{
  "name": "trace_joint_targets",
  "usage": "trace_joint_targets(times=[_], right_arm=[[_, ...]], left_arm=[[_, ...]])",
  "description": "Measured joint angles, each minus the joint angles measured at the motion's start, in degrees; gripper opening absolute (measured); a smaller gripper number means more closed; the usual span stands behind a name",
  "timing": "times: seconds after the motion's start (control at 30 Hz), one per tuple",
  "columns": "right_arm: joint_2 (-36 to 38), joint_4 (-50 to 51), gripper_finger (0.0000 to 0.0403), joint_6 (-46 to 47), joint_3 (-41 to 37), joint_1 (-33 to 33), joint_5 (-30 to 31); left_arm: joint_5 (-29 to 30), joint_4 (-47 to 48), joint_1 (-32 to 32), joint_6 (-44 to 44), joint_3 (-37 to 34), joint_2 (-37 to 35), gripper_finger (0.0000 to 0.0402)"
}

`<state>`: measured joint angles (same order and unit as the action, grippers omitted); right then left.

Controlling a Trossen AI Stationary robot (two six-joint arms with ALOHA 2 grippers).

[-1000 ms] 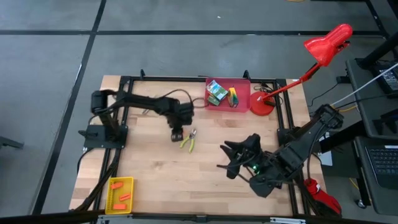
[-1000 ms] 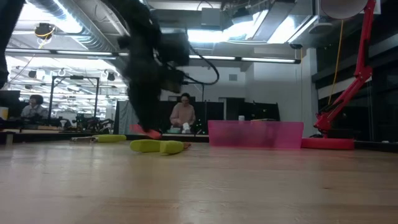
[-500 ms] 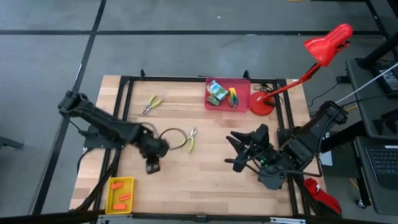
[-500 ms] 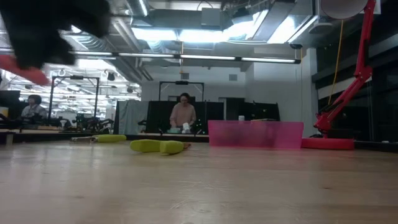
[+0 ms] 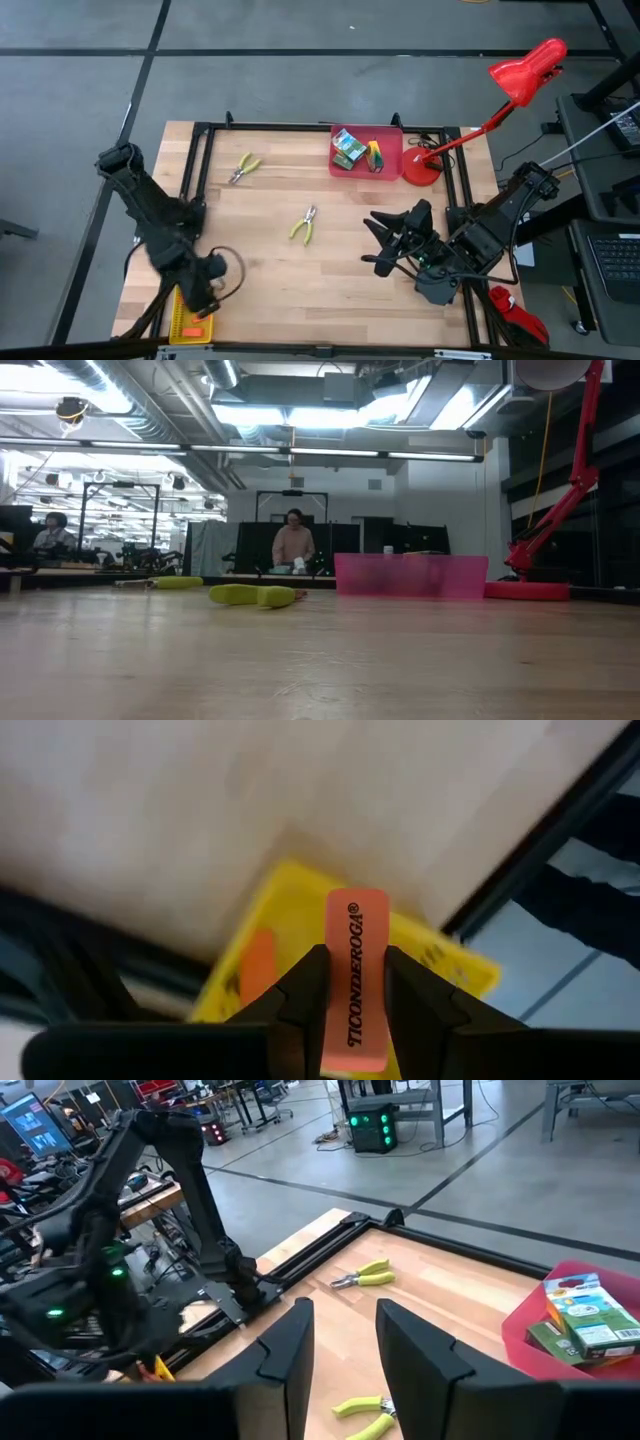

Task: Pick & Place School Supplies
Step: Put the orange eraser into the yellow bin

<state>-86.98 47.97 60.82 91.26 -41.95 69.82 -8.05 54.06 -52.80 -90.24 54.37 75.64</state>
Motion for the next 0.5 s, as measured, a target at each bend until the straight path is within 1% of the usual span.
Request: trace_joint_targets(times=[0.13,0.23,0.4,0.5], right_arm=[[0.0,-0.6,0.0114,-0.2,0.0,0.0,-0.2],[0.0,-0.9,0.0114,-0.2,0.0,0.0,-0.2],[0.0,-1.0,0.0114,-0.2,0.0,0.0,-0.2],[0.0,-1.0,0.0114,-0.3,0.0,0.0,-0.3]], left_arm=[[2.4,-0.6,-7.4,-11.4,0.0,0.0,0.0078],[3.4,-2.6,-12.0,-17.0,0.0,0.0,0.0082],[7.1,-4.1,-17.0,-25.3,0.0,0.0,0.0085],[8.2,-3.9,-18.8,-30.2,0.0,0.6,0.0098]])
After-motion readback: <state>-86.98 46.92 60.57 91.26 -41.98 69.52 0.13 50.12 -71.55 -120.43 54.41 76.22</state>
